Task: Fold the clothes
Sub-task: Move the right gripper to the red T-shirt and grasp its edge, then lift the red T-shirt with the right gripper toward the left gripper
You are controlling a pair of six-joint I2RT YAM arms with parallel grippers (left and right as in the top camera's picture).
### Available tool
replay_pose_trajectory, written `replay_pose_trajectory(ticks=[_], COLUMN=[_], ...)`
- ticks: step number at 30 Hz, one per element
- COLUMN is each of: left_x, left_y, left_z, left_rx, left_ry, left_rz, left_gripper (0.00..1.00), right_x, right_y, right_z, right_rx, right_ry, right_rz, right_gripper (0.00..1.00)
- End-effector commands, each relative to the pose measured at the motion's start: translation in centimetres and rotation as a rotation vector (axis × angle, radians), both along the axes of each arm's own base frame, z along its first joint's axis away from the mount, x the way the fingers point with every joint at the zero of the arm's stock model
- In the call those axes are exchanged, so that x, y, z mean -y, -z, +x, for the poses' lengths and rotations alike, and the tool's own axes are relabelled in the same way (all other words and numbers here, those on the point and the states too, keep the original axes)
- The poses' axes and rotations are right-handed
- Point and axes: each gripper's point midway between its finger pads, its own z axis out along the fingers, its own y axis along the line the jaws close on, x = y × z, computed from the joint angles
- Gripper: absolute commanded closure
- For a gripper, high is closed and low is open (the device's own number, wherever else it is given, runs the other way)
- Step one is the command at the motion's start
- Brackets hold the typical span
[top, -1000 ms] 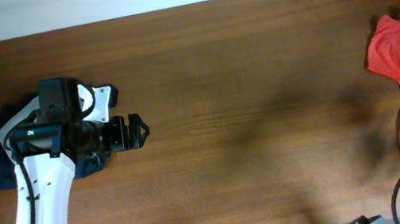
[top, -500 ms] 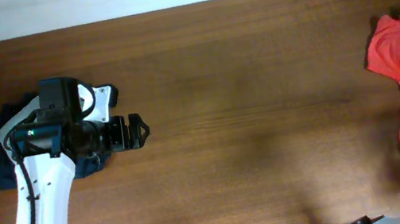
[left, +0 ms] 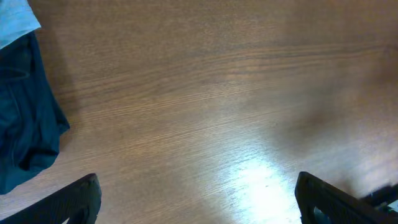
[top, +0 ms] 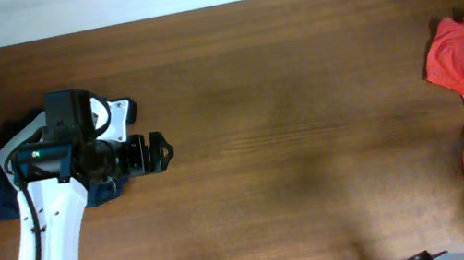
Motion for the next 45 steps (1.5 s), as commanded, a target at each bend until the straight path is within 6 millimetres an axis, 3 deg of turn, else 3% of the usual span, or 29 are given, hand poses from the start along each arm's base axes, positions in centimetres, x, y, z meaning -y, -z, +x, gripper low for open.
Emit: replay_pose_trajectory(ticks=[1,4,8,12,13,16,18,23,26,28,31,34,39,45], left_x=[0.4,0.4,0.4,0.4,0.4,0.4,0.4,0.4,0.4,0.4,0.1,-0.2,-0.8,-1.4], left_y=[-0.6,-0.6,-0.6,-0.6,-0.6,-0.6,-0.6,-0.7,-0.8,-1.0,-2.5,-5.2,-10.8,-15.7], left_z=[0.4,0.4,0.4,0.4,0.4,0.4,0.4,0.5,0.4,0.5,0.6,1.0,1.4,1.4], left_rx=[0.020,0.022,0.022,0.022,0.022,0.022,0.024,0.024,0.024,0.029,0.044,0.084,0.203,0.314], left_ry=[0.007,0.007,0.007,0.007,0.007,0.007,0.007,0.007,0.007,0.007,0.000,-0.012,-0.008,-0.023], left_rz=[-0.015,-0.015,-0.015,-0.015,-0.015,-0.015,-0.015,-0.015,-0.015,-0.015,-0.015,-0.016,-0.005,0.026], left_gripper=[0.01,0.01,0.01,0.01,0.01,0.01,0.01,0.01,0.01,0.01,0.01,0.01,0.01,0.01], right_x=[-0.2,0.0,-0.1,-0.3,-0.4,-0.5,-0.6,-3.2,-7.6,-10.9,-16.9,-23.6,-33.2,-41.7], right_y=[0.2,0.2,0.2,0.2,0.2,-0.5,-1.9,-8.9,-15.1,-18.5,-22.8,-26.1,-28.0,-28.1], right_z=[0.2,0.2,0.2,0.5,0.8,4.2,7.7,18.7,24.6,27.2,30.3,32.4,33.9,32.8], right_rx=[0.016,0.016,0.017,0.034,0.055,0.219,0.354,0.757,0.957,1.015,1.085,1.170,1.250,1.272], right_ry=[-0.010,-0.010,-0.010,-0.009,-0.008,-0.061,-0.147,-0.455,-0.702,-0.852,-1.076,-1.290,-1.552,-1.771], right_rz=[0.011,0.006,0.007,0.017,0.019,0.013,-0.003,-0.054,-0.082,-0.105,-0.131,-0.126,-0.085,-0.034], right_gripper=[0.44,0.58,0.58,0.93,0.96,0.96,0.96,0.96,0.96,0.96,0.96,0.96,0.96,0.96])
